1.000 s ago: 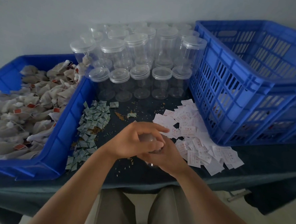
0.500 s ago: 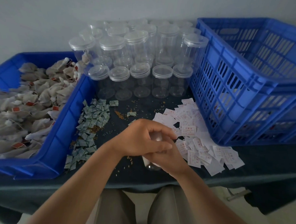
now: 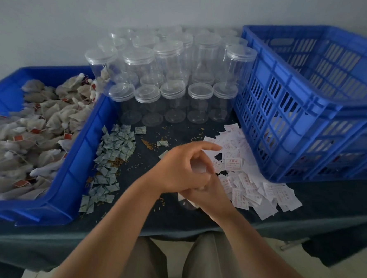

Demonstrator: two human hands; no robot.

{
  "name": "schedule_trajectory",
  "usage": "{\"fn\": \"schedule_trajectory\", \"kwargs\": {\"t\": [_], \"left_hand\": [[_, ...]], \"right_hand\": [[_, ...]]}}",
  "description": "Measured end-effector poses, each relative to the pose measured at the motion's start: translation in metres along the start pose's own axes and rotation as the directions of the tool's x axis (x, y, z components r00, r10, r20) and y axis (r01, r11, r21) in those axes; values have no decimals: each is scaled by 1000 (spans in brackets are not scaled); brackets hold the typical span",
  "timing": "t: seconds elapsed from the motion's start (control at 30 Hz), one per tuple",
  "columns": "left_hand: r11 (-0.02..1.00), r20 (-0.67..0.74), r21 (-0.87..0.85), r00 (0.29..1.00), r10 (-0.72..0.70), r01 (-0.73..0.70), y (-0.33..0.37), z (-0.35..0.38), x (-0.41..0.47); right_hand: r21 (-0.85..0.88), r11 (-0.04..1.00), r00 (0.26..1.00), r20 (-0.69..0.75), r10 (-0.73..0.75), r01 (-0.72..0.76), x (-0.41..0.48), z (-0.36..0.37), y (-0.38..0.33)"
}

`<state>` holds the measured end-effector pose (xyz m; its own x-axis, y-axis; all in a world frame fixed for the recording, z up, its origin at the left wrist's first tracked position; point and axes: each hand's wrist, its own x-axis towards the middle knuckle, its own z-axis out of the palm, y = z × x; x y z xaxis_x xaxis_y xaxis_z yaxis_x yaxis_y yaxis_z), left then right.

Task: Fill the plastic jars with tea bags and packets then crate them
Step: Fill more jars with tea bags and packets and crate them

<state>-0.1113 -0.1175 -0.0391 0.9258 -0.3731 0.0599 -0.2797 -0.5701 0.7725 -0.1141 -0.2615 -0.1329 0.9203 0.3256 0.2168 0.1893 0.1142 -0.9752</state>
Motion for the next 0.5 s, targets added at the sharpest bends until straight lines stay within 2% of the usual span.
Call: {"fn": "schedule_trajectory", "kwargs": {"t": [0.07,0.13,0.2,0.27,0.33,0.4,0.5], "left_hand": [[998,37,-61,999,-9,11,-4,-4,0],[997,-63,-67,997,-44,40,-5,2,-1],[988,-262,86,960,-101,128,-2,14,-4],[960,-372,230,926,-66,160,2,27,-7],[973,-330,203,943,-33,105,4,29,-7],[992,-219,99,974,-55,79,4,20,-6],[998,-58,43,998,-34,37,1,7,-4]], "right_hand": [[-9,1000,1000,14,-1,1,0,3,1],[-79,997,1000,-28,2,-4,0,6,2],[-141,990,999,-49,-10,3,-1,9,5],[-188,982,998,-53,-14,4,-2,10,5],[-178,984,998,-53,-15,5,-3,6,8],[-130,991,999,-45,9,-15,-1,1,8],[-46,998,998,27,49,-48,3,-2,2]]}}
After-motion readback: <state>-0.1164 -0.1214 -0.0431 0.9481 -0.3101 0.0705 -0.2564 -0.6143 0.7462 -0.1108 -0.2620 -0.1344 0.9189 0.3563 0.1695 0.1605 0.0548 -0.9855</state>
